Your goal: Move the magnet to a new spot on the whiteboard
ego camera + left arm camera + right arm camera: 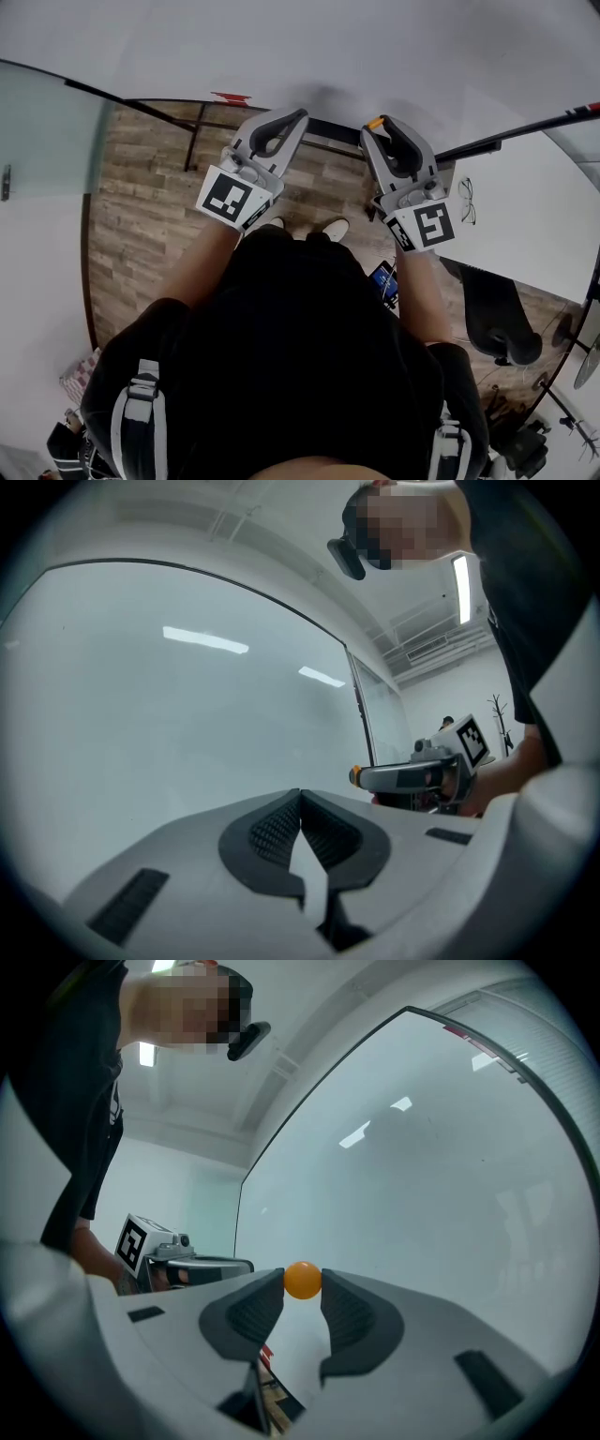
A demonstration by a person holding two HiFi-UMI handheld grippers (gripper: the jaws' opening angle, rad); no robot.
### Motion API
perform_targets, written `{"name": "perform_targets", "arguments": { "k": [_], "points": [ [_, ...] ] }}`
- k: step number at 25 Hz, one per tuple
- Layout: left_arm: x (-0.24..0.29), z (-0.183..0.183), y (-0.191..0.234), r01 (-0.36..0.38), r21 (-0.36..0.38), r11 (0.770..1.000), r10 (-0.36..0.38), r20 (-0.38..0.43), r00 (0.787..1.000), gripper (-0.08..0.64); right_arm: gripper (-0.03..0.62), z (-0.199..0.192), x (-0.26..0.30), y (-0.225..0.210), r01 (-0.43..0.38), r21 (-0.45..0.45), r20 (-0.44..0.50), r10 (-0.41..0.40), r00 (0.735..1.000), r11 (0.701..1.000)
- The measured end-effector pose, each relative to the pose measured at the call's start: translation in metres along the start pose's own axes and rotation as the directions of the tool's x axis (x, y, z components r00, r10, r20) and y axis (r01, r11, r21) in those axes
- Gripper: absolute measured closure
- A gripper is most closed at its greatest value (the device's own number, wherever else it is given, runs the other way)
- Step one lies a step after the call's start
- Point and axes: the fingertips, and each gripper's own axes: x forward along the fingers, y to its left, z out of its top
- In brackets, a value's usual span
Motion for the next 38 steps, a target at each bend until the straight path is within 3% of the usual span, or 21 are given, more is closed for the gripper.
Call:
{"name": "perform_targets", "arguments": {
  "k": [9, 17, 30, 38],
  "points": [
    [-0.019, -0.006, 0.023, -0.05, -0.018, 0.999, 0.05, 0.013, 0.999, 0.555, 0.472, -0.009, 0.03, 0.019, -0.054, -0.003, -0.017, 0.054, 0.998, 0.999],
    [-0.058, -0.014, 0.081, -0.056, -0.049, 0.997, 0.058, 0.03, 0.998, 0.555, 0.472, -0.01, 0.084, 0.061, -0.051, -0.037, -0.037, 0.05, 0.998, 0.998],
    [-0.139, -0.021, 0.224, -0.009, -0.054, 0.998, 0.013, 0.061, 0.998, 0.555, 0.472, -0.025, 0.208, 0.15, 0.067, -0.025, -0.049, -0.068, 0.996, 0.997],
    [-0.179, -0.024, 0.293, 0.03, -0.055, 0.998, -0.026, 0.06, 0.998, 0.555, 0.472, -0.031, 0.27, 0.188, 0.188, -0.032, -0.073, -0.19, 0.979, 0.982]
  ]
}}
